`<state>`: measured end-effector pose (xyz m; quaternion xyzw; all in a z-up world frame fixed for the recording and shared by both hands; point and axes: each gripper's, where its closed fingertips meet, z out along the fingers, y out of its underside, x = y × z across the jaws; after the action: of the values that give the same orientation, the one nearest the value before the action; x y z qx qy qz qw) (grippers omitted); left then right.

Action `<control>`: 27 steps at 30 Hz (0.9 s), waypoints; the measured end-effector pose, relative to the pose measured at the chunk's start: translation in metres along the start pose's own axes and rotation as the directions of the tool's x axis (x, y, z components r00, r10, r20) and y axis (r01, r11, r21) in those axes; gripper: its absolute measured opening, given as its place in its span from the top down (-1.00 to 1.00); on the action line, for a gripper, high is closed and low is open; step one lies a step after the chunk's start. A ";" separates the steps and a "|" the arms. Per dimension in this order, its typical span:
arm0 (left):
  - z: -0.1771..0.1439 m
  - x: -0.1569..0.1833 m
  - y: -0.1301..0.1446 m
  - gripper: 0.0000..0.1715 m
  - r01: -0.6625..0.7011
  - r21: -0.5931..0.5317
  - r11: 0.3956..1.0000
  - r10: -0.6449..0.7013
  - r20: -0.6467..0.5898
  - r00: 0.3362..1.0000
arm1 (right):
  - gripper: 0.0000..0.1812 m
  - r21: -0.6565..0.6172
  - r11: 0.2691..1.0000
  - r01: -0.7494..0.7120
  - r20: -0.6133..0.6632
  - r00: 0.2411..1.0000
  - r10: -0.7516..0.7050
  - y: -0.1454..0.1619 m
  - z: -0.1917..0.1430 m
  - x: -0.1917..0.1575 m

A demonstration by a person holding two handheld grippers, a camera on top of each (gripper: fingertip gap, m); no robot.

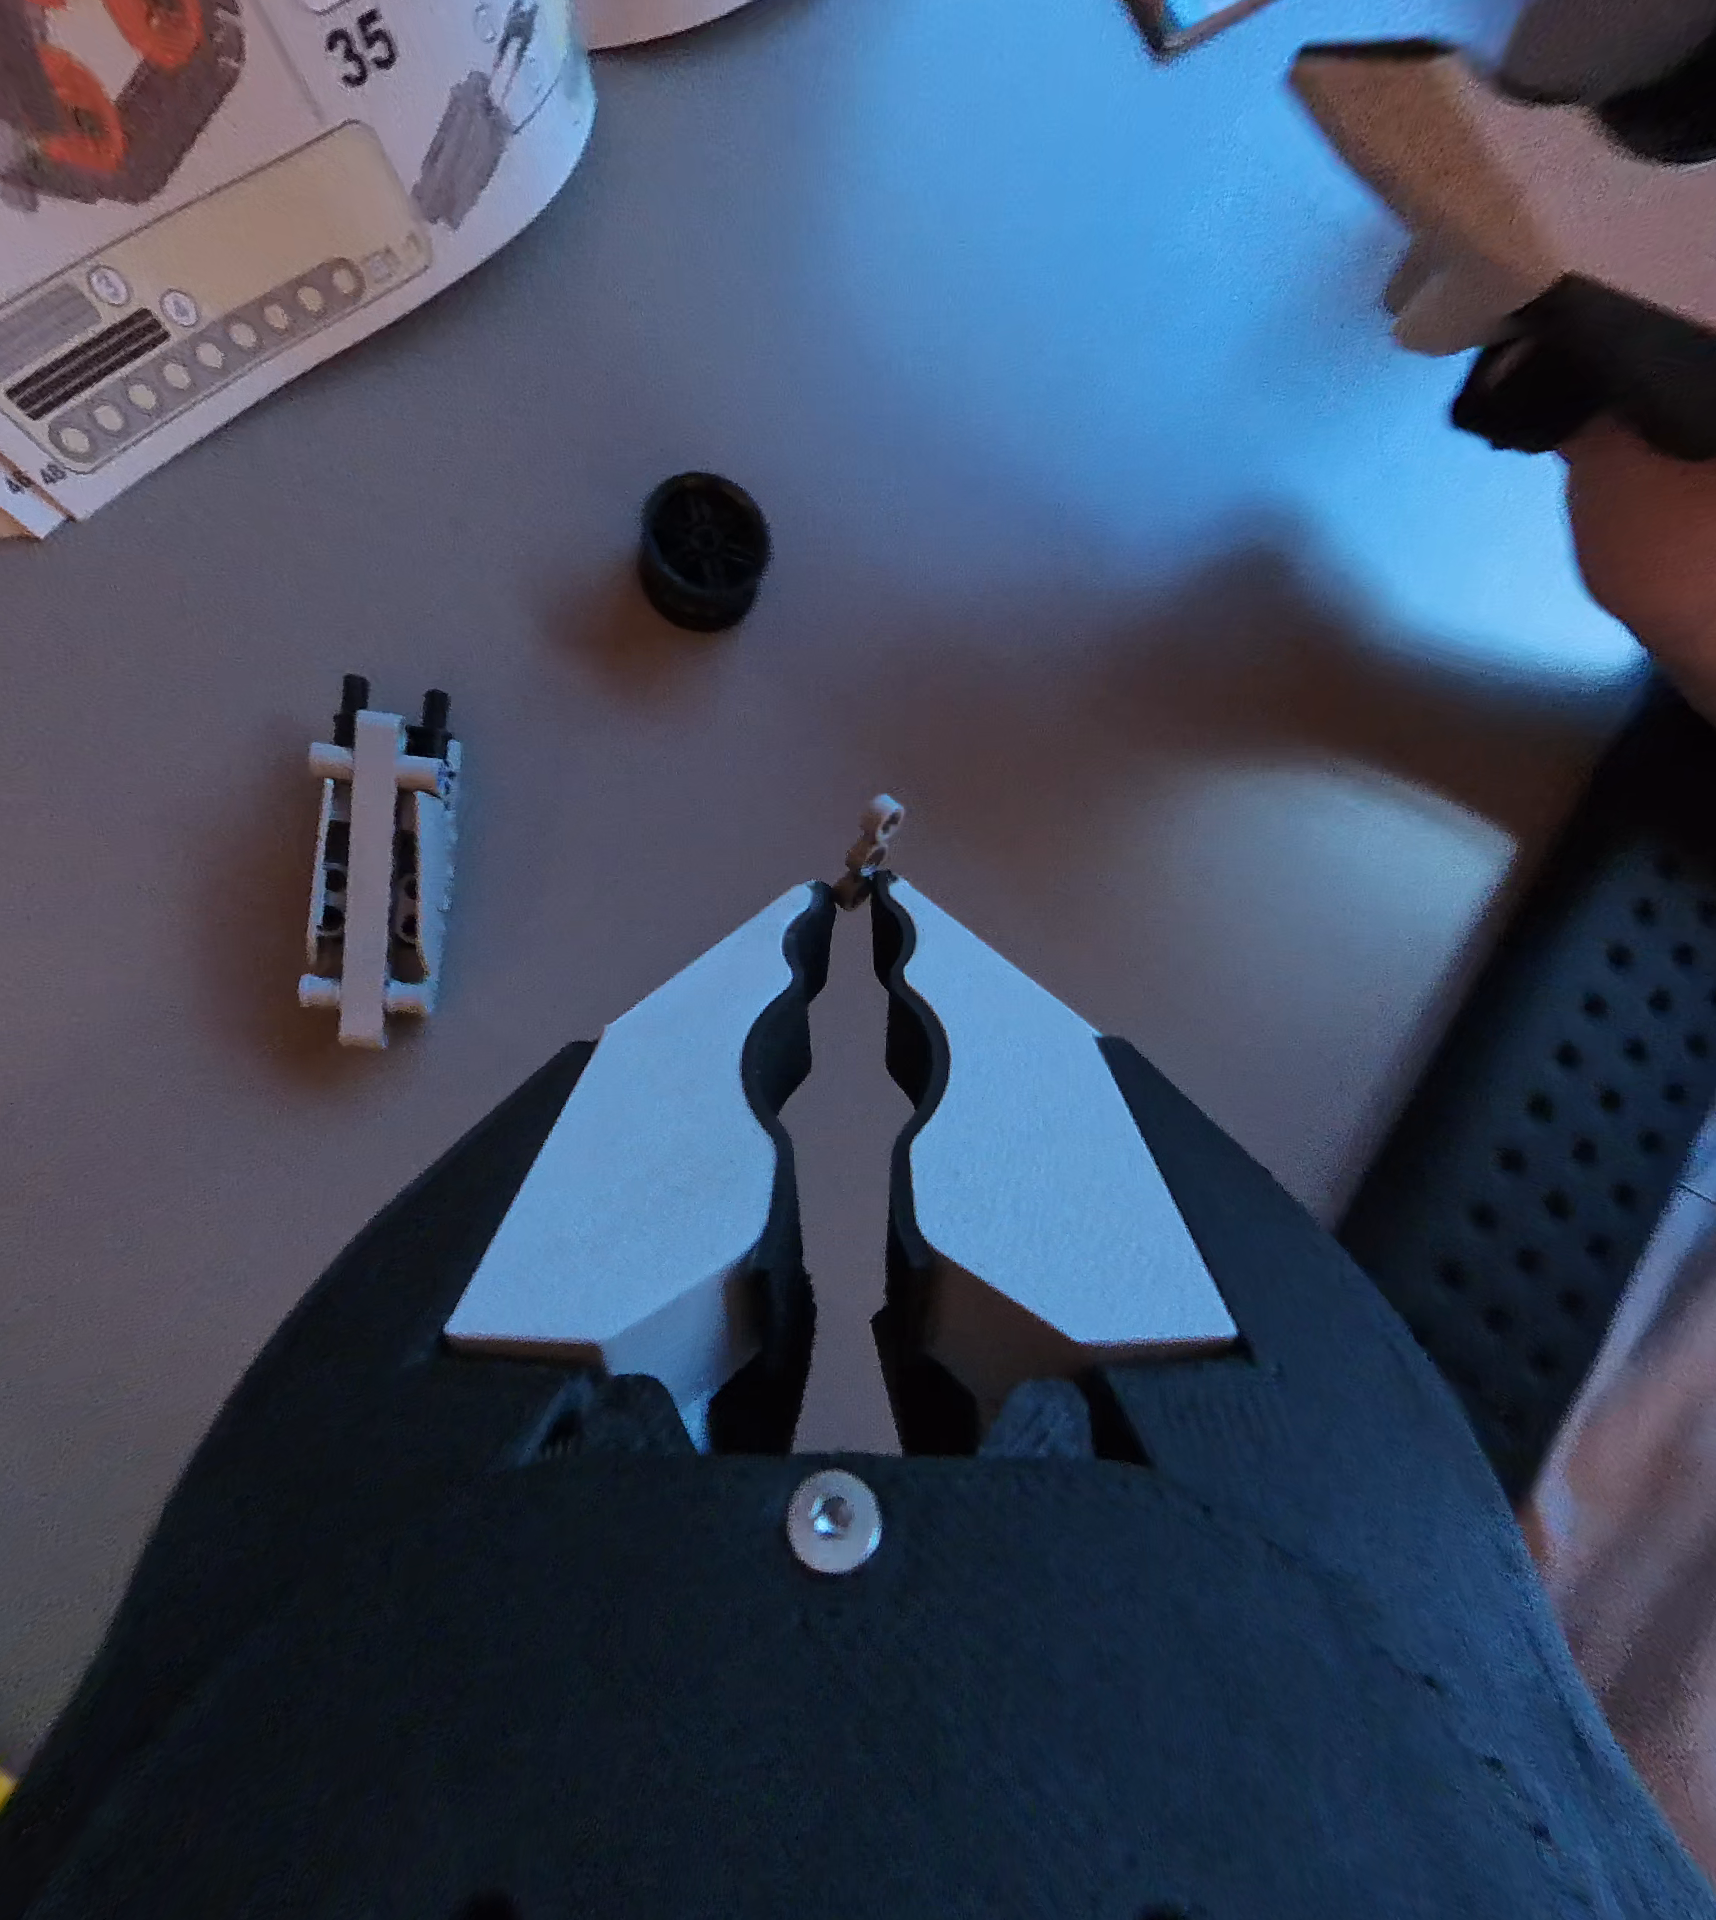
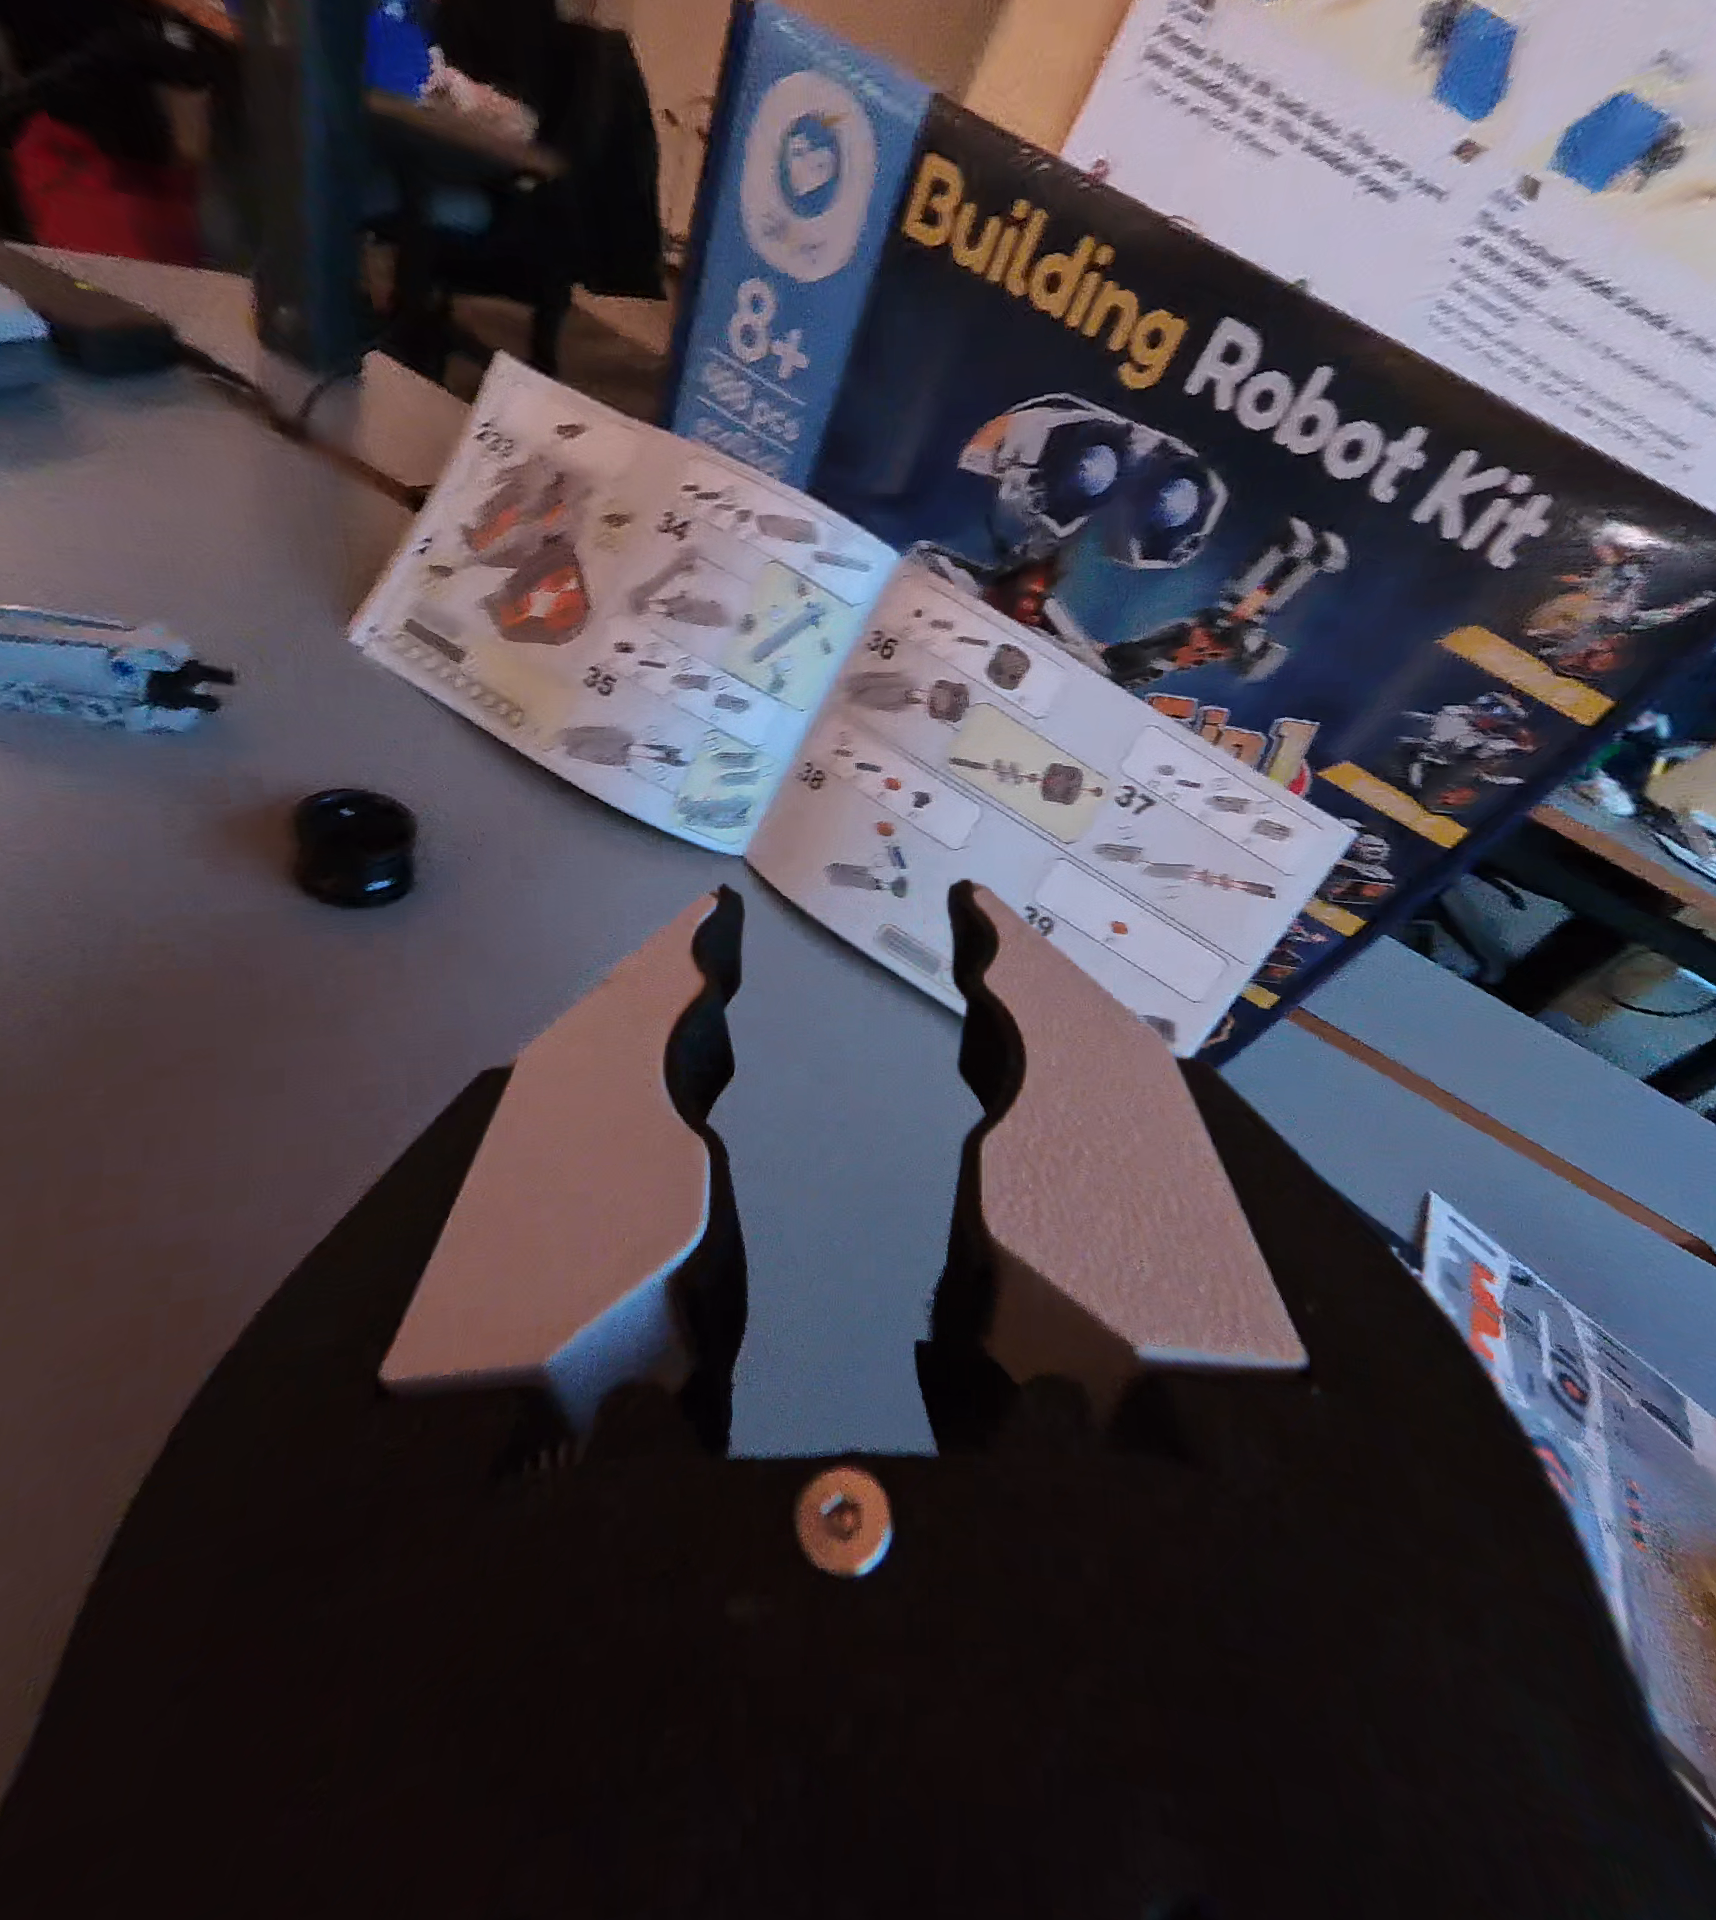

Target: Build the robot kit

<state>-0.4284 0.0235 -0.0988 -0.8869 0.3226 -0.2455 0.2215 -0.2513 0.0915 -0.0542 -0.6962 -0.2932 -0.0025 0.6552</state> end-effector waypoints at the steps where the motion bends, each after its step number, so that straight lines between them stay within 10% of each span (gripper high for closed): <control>1: 0.006 -0.005 0.001 0.94 0.003 0.008 1.000 -0.003 0.014 1.000 | 0.53 -0.002 1.000 -0.002 -0.018 1.000 0.002 0.002 0.001 0.003; 19: 0.039 -0.036 0.033 0.82 0.076 -0.041 0.996 -0.076 0.004 0.997 | 0.45 -0.075 0.997 0.033 0.063 0.998 -0.028 0.021 0.017 -0.018; 27: 0.012 -0.050 0.002 0.73 0.022 0.166 0.986 -0.040 0.107 0.993 | 0.44 -0.049 0.997 0.057 0.064 0.997 -0.054 0.012 0.014 -0.018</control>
<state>-0.4561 0.0587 -0.1242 -0.8827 0.2749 -0.2254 0.3074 -0.2659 0.0972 -0.0743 -0.7039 -0.3326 -0.0065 0.6276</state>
